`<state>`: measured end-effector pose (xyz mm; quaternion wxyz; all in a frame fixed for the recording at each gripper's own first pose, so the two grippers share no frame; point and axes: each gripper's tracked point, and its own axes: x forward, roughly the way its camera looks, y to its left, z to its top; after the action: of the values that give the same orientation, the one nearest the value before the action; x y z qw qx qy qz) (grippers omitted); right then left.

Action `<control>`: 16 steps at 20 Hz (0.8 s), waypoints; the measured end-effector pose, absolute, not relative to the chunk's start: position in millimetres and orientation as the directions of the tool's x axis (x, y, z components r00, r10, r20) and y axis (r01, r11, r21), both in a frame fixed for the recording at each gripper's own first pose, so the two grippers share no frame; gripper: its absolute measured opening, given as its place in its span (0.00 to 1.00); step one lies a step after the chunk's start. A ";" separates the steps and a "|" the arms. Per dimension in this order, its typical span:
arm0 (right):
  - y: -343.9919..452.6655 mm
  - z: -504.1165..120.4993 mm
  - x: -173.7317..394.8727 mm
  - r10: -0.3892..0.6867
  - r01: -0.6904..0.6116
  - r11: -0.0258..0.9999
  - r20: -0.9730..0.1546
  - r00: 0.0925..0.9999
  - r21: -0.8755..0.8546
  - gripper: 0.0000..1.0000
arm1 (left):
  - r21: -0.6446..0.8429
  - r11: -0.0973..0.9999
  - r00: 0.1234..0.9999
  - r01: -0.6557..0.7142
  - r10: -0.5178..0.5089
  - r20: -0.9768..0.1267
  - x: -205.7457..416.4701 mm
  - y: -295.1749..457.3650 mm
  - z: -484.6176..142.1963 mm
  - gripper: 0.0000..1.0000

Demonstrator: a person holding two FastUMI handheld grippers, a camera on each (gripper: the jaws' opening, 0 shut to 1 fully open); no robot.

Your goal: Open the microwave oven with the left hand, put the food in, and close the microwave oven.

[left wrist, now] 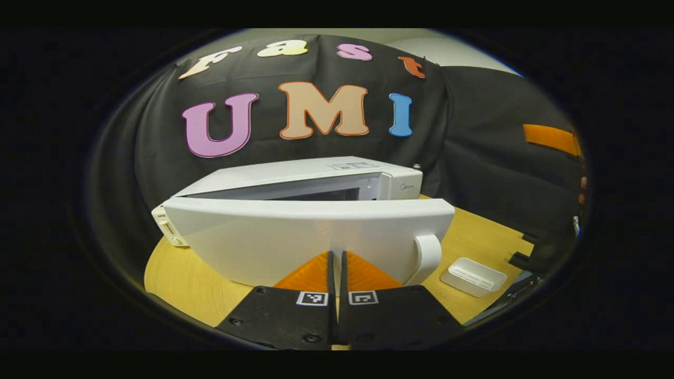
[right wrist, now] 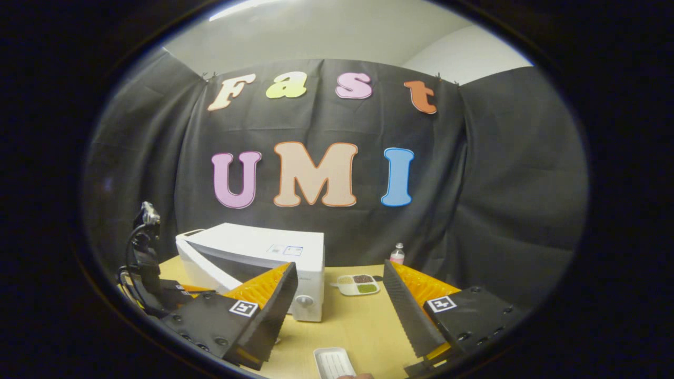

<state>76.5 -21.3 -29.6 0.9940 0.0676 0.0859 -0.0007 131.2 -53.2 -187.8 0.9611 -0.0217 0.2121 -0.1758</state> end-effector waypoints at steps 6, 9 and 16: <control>-31.7 -28.6 82.1 -0.006 0.029 0.990 -0.157 0.988 0.142 0.92 | -0.109 0.937 0.848 0.332 -0.347 -0.401 158.2 -62.8 -191.4 0.00; -36.7 -25.4 85.9 -0.015 0.037 0.988 -0.142 0.990 0.151 0.92 | -0.104 0.938 0.846 0.330 -0.343 -0.409 173.4 -69.3 -194.4 0.00; -43.5 -21.3 90.6 -0.015 0.035 0.988 -0.133 0.991 0.151 0.92 | -0.099 0.949 0.865 0.300 -0.314 -0.390 205.8 -70.4 -186.3 0.01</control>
<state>90.6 -43.5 -21.3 0.9948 0.0767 0.0657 -0.0127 205.8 -70.4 -186.3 0.9656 -0.0177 0.2051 -0.1589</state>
